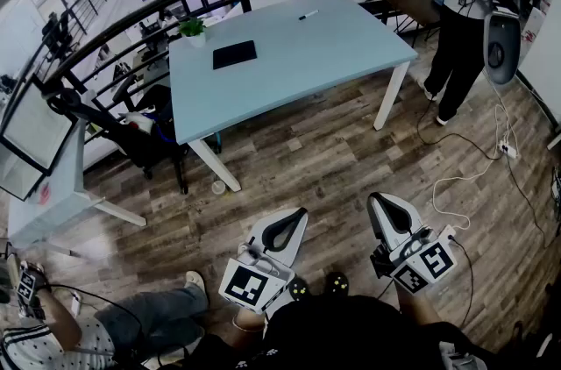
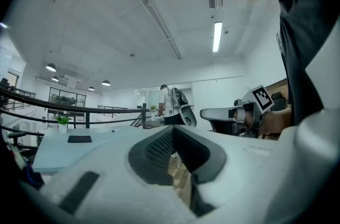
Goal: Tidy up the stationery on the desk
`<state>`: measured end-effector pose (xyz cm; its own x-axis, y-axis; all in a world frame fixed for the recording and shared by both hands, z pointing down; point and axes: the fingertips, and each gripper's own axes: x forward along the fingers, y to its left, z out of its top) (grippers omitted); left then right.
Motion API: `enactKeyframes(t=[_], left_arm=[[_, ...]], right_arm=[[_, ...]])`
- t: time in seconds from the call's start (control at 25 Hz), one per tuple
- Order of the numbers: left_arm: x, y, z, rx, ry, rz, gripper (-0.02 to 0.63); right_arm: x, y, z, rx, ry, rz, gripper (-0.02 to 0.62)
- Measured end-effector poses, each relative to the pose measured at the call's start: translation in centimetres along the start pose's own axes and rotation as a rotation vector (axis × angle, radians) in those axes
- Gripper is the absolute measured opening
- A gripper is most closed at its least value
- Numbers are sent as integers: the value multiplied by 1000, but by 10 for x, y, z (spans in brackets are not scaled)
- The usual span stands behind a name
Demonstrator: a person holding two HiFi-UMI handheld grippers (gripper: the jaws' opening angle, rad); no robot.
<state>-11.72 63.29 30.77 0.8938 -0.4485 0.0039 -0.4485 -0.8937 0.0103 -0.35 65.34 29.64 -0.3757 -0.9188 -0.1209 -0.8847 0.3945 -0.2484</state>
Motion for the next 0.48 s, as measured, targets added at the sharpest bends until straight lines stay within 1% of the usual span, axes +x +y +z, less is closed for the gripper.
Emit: enactKeyframes(t=[0.12, 0.32, 0.48], left_arm=[[-4, 3, 0, 5, 9, -6, -12], [-6, 10, 2, -14, -10, -1, -12], [-10, 15, -5, -9, 9, -10, -12]], right_arm=[[3, 4, 0, 13, -3, 9, 6], [9, 8, -3, 36, -12, 10, 6], [14, 12, -6, 60, -19, 27, 6]])
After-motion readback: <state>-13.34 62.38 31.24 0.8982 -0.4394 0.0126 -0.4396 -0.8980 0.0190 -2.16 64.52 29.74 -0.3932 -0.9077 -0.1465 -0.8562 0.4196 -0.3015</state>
